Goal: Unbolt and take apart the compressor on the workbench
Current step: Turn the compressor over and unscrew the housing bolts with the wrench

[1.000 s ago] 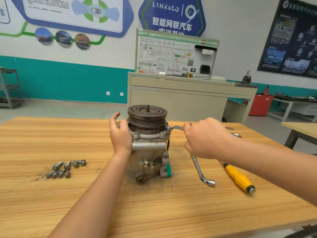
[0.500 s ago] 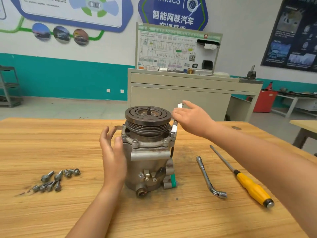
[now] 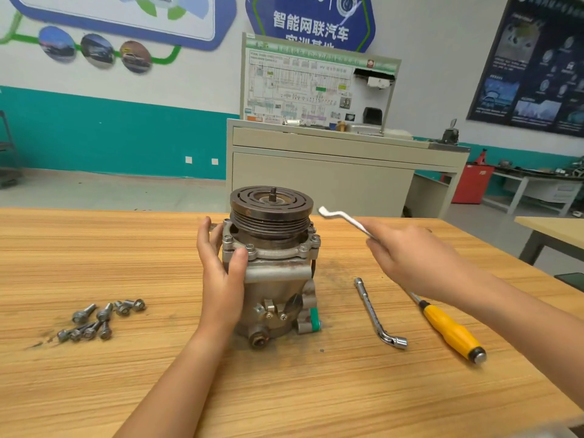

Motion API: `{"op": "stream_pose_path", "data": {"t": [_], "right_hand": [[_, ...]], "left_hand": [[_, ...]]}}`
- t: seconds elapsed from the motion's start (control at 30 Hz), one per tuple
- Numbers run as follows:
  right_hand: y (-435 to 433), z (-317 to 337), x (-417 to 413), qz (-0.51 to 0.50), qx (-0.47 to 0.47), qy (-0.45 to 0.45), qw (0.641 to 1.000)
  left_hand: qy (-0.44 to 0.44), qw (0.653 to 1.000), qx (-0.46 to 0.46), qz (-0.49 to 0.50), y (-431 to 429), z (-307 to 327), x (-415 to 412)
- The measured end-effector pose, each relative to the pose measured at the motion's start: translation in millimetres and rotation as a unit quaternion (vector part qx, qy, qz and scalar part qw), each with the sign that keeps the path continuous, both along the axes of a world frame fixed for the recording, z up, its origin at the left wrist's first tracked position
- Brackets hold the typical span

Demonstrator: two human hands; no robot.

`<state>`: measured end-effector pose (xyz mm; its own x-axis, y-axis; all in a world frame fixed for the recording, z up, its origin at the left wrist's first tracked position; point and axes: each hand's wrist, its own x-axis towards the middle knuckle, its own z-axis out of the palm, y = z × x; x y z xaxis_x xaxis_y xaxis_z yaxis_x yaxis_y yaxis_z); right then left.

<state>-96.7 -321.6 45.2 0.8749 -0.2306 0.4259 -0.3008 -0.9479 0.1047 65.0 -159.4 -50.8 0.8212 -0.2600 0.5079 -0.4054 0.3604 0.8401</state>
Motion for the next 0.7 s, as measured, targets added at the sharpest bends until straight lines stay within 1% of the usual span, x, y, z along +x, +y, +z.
{"op": "stream_pose_path", "data": {"t": [0.1,0.2,0.3,0.4,0.5,0.6,0.7], "right_hand": [[13,0,-3,-0.038,-0.055,0.075,0.995],[23,4,-2,-0.079,-0.135,0.125,0.980],[37,9,-1,-0.085,-0.227,0.169,0.955],[48,12,0,-0.073,-0.285,0.213,0.932],[42,10,3,-0.072,-0.309,0.224,0.922],[23,15,6,-0.061,-0.297,0.204,0.931],[4,27,13,-0.045,-0.332,0.181,0.925]], "left_hand": [[-0.017,1.000,0.009,-0.012,3,-1,-3],[-0.025,0.999,0.016,-0.022,3,-4,-6],[-0.033,0.999,0.027,-0.012,2,-6,-6],[-0.024,0.999,0.021,-0.011,1,-7,-6],[-0.018,1.000,0.017,-0.015,1,-7,-6],[-0.016,1.000,0.019,-0.014,0,-7,-5],[-0.014,1.000,0.012,-0.017,-1,-7,-5]]}}
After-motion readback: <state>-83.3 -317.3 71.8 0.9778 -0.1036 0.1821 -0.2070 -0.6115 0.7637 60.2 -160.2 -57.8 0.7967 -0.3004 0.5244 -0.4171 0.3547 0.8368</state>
